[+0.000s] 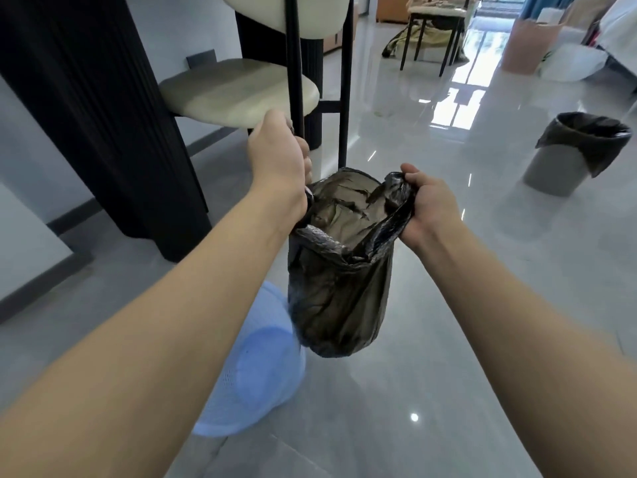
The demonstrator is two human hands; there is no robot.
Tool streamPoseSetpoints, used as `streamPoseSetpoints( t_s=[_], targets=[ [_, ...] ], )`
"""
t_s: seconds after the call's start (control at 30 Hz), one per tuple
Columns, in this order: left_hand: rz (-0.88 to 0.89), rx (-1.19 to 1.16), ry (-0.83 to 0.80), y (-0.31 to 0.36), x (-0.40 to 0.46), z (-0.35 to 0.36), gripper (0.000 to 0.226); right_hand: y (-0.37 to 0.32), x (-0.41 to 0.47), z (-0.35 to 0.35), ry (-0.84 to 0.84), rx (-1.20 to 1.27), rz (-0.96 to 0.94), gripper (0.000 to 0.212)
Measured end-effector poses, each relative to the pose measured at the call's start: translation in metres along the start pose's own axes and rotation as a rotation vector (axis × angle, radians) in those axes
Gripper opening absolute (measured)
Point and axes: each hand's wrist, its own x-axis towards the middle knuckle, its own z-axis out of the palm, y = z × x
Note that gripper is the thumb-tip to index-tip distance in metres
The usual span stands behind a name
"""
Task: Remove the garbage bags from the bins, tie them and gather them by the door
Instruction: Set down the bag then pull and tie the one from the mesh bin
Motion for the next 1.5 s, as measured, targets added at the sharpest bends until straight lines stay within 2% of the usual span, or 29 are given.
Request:
streamPoseSetpoints(
  t_s=[0.13, 0.27, 0.37, 0.6, 0.7, 0.77, 0.87, 0.93, 1.03, 1.1, 1.17, 1.23, 1.3, 1.33, 1.37, 1.4, 1.47, 1.5],
  targets=[
    [-0.047, 0.005, -0.005, -0.012, -0.003, -0.002, 0.023, 0.005, 0.004, -0.003, 0.099, -0.147, -0.064, 0.023],
    [-0.059, 0.028, -0.028, -0.022, -0.007, 0.003, 0.024, 0.001, 0.005, -0.021, 0.178, -0.435, -0.208, 0.025],
    [-0.066, 0.089, -0.022, -0.033, -0.007, 0.008, 0.023, -0.010, 0.009, -0.045, 0.200, -0.790, -0.315, 0.026],
    [-0.170, 0.282, -0.006, -0.115, -0.010, 0.023, 0.017, -0.017, 0.010, -0.134, 0.172, -1.897, -0.412, 0.032],
    [-0.154, 0.412, 0.018, -0.156, -0.006, 0.026, 0.013, -0.024, 0.008, -0.168, 0.194, -2.167, -0.418, 0.014],
    [-0.070, 0.622, 0.034, -0.169, -0.002, 0.028, 0.015, -0.039, 0.008, -0.187, 0.228, -2.281, -0.340, 0.016],
    [0.113, 1.027, 0.030, -0.172, 0.009, 0.019, 0.019, -0.068, 0.005, -0.216, 0.310, -2.312, -0.209, 0.017],
    [0.203, 1.224, -0.036, -0.167, 0.013, 0.008, 0.027, -0.085, 0.003, -0.232, 0.334, -2.294, -0.089, 0.018],
    [0.377, 1.669, -0.277, -0.167, 0.009, 0.003, 0.042, -0.094, 0.002, -0.244, 0.276, -2.374, 0.118, 0.012],
    [0.588, 1.847, -0.464, -0.172, -0.001, 0.002, 0.060, -0.092, 0.003, -0.243, 0.235, -2.442, 0.191, 0.009],
    [0.715, 1.910, -0.638, -0.180, -0.017, 0.001, 0.085, -0.087, 0.006, -0.240, 0.227, -2.464, 0.236, 0.023],
    [0.773, 1.967, -0.791, -0.191, -0.032, -0.001, 0.104, -0.077, 0.004, -0.234, 0.221, -2.473, 0.180, 0.045],
    [0.868, 2.136, -0.942, -0.205, -0.039, -0.003, 0.111, -0.060, -0.001, -0.230, 0.015, -2.367, -0.003, 0.066],
    [0.877, 2.252, -1.024, -0.212, -0.039, -0.003, 0.104, -0.049, -0.007, -0.227, -0.162, -2.257, -0.049, 0.078],
    [0.866, 2.314, -1.100, -0.219, -0.038, -0.003, 0.087, -0.036, -0.014, -0.224, -0.316, -2.141, -0.036, 0.091],
    [0.861, 2.315, -1.156, -0.225, -0.035, -0.002, 0.061, -0.022, -0.020, -0.223, -0.417, -2.065, -0.002, 0.105],
    [0.824, 2.247, -1.207, -0.232, -0.031, -0.001, 0.019, 0.008, -0.026, -0.228, -0.501, -2.098, 0.060, 0.128],
    [0.801, 2.174, -1.187, -0.233, -0.028, 0.000, 0.012, 0.022, -0.027, -0.231, -0.502, -2.192, 0.084, 0.131]
  ],
)
